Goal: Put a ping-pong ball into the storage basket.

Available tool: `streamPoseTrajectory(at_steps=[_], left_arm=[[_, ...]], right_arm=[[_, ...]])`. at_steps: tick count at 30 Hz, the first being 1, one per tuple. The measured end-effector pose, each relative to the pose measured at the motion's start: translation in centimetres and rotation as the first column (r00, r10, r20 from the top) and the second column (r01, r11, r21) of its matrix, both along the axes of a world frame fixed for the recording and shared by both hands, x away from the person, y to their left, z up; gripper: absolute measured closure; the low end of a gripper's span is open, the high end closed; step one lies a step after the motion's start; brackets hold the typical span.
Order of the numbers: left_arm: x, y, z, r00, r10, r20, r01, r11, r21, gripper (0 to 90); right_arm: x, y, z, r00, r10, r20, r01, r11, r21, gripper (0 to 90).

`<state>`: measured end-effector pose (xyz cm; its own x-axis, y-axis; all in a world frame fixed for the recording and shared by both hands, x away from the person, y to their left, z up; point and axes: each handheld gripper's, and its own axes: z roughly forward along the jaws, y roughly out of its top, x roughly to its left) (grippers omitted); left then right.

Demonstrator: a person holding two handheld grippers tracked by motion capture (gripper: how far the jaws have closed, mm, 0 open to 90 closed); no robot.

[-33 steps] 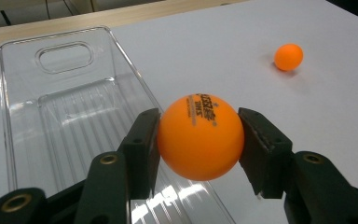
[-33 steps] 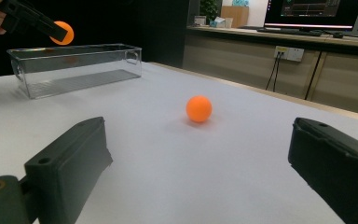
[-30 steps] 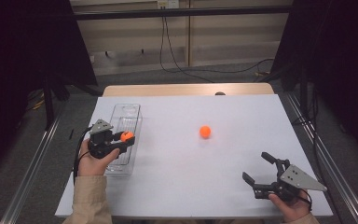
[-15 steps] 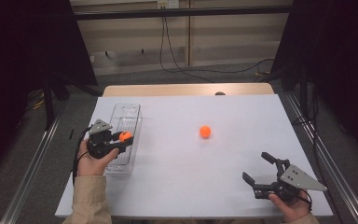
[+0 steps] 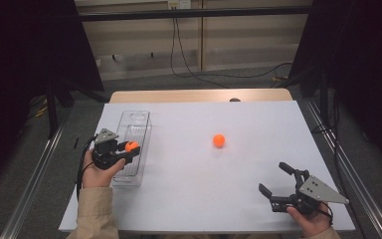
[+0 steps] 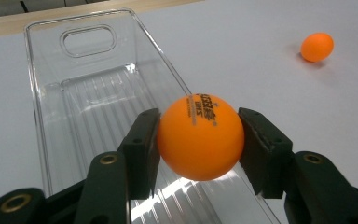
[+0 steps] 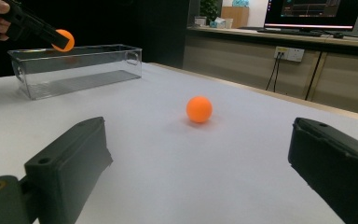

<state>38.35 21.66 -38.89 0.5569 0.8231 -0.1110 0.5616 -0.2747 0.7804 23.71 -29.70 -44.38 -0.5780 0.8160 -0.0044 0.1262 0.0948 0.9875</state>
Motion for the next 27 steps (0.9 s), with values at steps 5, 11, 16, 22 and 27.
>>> streamPoseTrajectory(at_steps=[5,11,16,22,27], left_arm=[[0.1,0.2,-0.3,0.9999,0.01,-0.003,-0.01,1.0,-0.001,50.8],[0.1,0.4,-0.2,0.9994,0.03,0.015,-0.03,0.9995,-0.004,45.2],[0.0,0.1,-0.1,0.9991,0.035,0.023,-0.034,0.9992,-0.021,35.8],[0.0,-0.2,0.1,0.9991,0.032,0.026,-0.031,0.9988,-0.038,31.2],[-0.2,-0.7,0.4,0.9995,0.008,0.032,-0.006,0.9986,-0.052,29.4]], right_arm=[[0.0,0.0,0.0,1.0,0.0,0.0,0.0,1.0,-0.002,4.1],[0.0,0.1,0.0,1.0,-0.001,0.0,0.001,1.0,0.001,4.1],[0.0,0.0,0.0,1.0,0.0,-0.001,0.0,1.0,-0.002,4.1],[0.0,0.0,0.0,1.0,0.0,0.0,0.0,1.0,-0.003,4.2],[0.0,0.0,0.0,1.0,0.001,-0.001,-0.001,1.0,-0.003,4.2]])
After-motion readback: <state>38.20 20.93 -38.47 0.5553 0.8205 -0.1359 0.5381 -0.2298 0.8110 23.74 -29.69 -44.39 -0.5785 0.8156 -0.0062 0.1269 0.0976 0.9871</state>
